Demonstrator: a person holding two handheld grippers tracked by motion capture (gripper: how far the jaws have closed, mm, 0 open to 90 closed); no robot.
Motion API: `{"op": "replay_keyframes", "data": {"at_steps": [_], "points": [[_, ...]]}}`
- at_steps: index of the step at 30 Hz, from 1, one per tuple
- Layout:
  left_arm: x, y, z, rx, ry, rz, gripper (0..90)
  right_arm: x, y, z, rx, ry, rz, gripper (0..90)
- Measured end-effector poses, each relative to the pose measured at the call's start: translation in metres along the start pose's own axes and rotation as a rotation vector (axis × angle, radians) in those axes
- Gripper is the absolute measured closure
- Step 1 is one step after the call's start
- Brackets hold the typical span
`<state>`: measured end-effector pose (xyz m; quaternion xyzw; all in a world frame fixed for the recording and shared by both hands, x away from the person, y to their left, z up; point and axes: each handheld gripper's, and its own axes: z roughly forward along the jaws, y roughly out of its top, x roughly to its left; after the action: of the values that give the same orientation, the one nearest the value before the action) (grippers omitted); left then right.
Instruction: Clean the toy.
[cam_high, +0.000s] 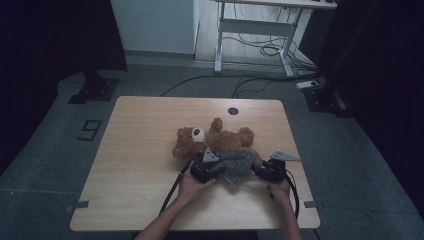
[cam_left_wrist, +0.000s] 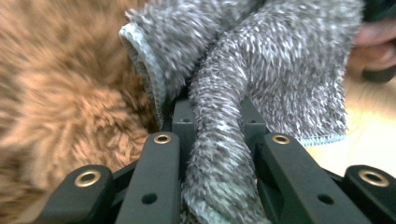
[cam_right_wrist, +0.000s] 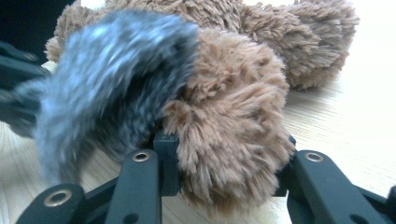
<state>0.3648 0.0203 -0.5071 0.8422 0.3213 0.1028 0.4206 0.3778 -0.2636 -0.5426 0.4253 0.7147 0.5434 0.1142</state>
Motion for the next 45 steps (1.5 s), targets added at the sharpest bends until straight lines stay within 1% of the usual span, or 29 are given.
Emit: {"op": "replay_keyframes", "data": {"at_steps": [3,5,6,7,9,11,12,13,15,16,18,19,20,21,24,26,28,29,30,31,32,33,35,38,40,41,43,44,45], "points": [[-0.001,0.010,-0.014,-0.062,0.016,0.011,74.6,-0.001,0.000,0.000,-0.001,0.002,0.003,59.2],[0.001,0.018,-0.023,-0.108,0.029,0.004,74.6,-0.001,0.000,0.000,-0.001,0.001,0.001,59.2],[0.005,0.027,-0.030,-0.137,0.037,-0.001,74.6,-0.001,0.000,0.000,0.000,0.002,-0.002,59.2],[0.005,0.027,-0.030,-0.137,0.037,-0.001,74.6,-0.001,0.000,0.000,0.000,0.002,-0.002,59.2],[0.007,0.035,-0.032,-0.147,0.047,-0.005,74.6,0.000,0.000,0.000,0.002,0.002,-0.003,59.2],[0.011,0.044,-0.029,-0.144,0.055,-0.014,74.6,0.000,0.000,0.000,-0.002,0.002,-0.001,59.2],[0.011,0.044,-0.029,-0.144,0.055,-0.014,74.5,0.000,0.000,0.000,-0.003,0.001,-0.001,59.2],[0.012,0.046,-0.026,-0.139,0.058,-0.013,74.5,0.000,0.000,0.000,-0.003,0.001,-0.001,59.2],[0.011,0.050,-0.016,-0.122,0.048,-0.019,74.6,0.000,-0.001,0.000,-0.003,0.001,0.001,59.1],[0.011,0.050,-0.016,-0.122,0.048,-0.019,74.6,0.000,-0.001,0.000,-0.003,0.001,0.001,59.1],[0.007,0.048,-0.006,-0.097,0.037,-0.009,74.6,0.000,-0.001,0.000,-0.003,0.002,0.001,59.2],[0.005,0.047,-0.002,-0.093,0.032,-0.009,74.8,-0.001,-0.001,0.000,0.000,-0.002,0.002,59.2],[-0.001,0.043,0.005,-0.084,0.021,-0.002,74.9,-0.001,-0.001,0.000,0.003,-0.004,0.004,59.2],[-0.001,0.043,0.005,-0.084,0.021,-0.002,75.0,-0.001,-0.001,0.000,0.003,-0.004,0.004,59.2],[-0.009,0.034,0.012,-0.066,0.000,0.011,75.2,-0.002,-0.002,-0.002,0.009,-0.009,0.004,59.2],[-0.015,0.024,0.019,-0.032,-0.015,0.028,75.3,-0.002,-0.002,-0.001,0.012,-0.010,0.000,59.2],[-0.016,0.018,0.023,-0.010,-0.023,0.030,75.2,-0.001,-0.002,-0.001,0.012,-0.011,-0.003,59.3],[-0.016,0.018,0.023,-0.010,-0.023,0.030,75.2,-0.001,-0.002,-0.001,0.012,-0.010,-0.002,59.3],[-0.017,0.011,0.028,0.015,-0.025,0.032,75.2,-0.001,-0.002,-0.001,0.012,-0.009,-0.002,59.3],[-0.017,0.011,0.028,0.015,-0.025,0.032,75.2,-0.002,-0.002,-0.001,0.012,-0.008,-0.001,59.3],[-0.017,0.005,0.033,0.037,-0.027,0.029,75.2,-0.002,-0.002,-0.001,0.012,-0.007,-0.002,59.3],[-0.017,0.005,0.033,0.037,-0.027,0.029,75.2,-0.002,-0.002,-0.001,0.010,-0.007,-0.002,59.3],[-0.016,-0.001,0.036,0.052,-0.026,0.028,75.1,-0.002,-0.002,-0.001,0.010,-0.005,-0.001,59.3],[-0.015,0.000,0.033,0.047,-0.026,0.024,75.1,-0.002,-0.002,-0.001,0.009,-0.001,0.000,59.3],[-0.016,0.001,0.027,0.033,-0.019,0.029,75.1,-0.002,-0.002,-0.001,0.006,0.000,0.001,59.3],[-0.017,0.005,0.019,0.004,-0.014,0.035,75.1,-0.002,-0.002,-0.001,0.002,0.001,0.002,59.3],[-0.017,0.011,0.007,-0.040,-0.008,0.040,75.1,-0.002,-0.002,-0.001,0.001,0.002,0.003,59.3],[-0.017,0.011,0.007,-0.040,-0.008,0.040,75.2,-0.002,-0.002,-0.001,0.001,0.002,0.003,59.3],[-0.017,0.015,0.001,-0.068,-0.006,0.034,75.2,-0.002,-0.002,-0.001,0.001,0.002,0.003,59.3]]}}
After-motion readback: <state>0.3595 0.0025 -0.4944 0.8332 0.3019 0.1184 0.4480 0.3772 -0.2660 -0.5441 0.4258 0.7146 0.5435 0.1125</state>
